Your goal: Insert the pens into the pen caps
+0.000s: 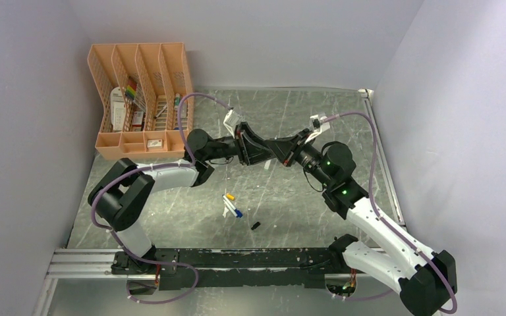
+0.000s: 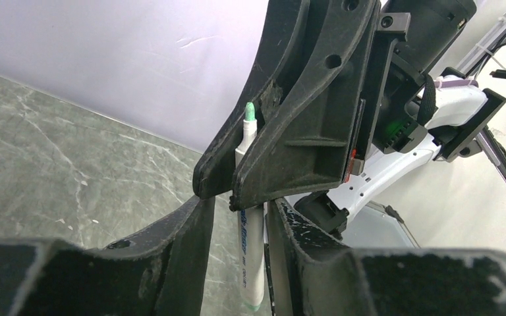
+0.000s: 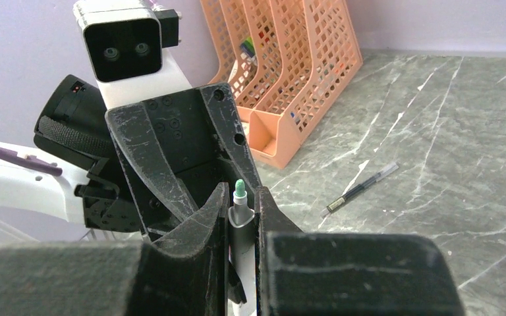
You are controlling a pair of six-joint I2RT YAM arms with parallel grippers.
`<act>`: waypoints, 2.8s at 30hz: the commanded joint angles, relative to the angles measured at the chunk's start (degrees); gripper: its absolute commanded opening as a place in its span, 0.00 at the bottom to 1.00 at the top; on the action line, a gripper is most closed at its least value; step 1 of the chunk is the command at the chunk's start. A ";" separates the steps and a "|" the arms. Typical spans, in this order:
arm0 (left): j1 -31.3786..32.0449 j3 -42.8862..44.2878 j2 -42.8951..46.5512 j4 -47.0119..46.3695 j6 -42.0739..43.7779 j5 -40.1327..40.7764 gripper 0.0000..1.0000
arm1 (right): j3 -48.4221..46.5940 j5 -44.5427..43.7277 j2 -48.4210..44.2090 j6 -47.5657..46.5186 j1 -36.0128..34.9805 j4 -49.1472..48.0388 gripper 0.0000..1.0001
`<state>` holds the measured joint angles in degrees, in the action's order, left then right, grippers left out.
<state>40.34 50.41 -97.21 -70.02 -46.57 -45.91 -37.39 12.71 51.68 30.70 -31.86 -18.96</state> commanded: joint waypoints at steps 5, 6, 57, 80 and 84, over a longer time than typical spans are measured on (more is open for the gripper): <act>0.44 0.75 0.09 -2.66 0.02 1.29 0.09 | 0.59 1.39 -0.06 0.42 0.13 -1.30 0.00; 0.41 0.55 0.09 -2.25 0.40 1.41 0.07 | 0.52 1.17 -0.07 0.34 0.13 -1.15 0.00; -17.24 -18.50 29.70 26.79 14.18 17.51 0.07 | -14.99 -16.77 45.68 -12.37 -23.30 18.51 0.38; -18.28 -18.07 27.60 26.54 13.01 16.28 0.07 | -14.98 -19.39 49.84 -13.06 -24.96 16.72 0.17; -18.28 -18.05 27.27 26.13 12.79 15.64 0.07 | -14.78 -22.05 47.86 -11.07 -24.92 18.23 0.06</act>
<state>22.57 32.08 -69.52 -43.09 -33.43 -29.74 -52.82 -5.80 101.30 17.89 -56.62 -1.06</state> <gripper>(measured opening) 0.132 0.111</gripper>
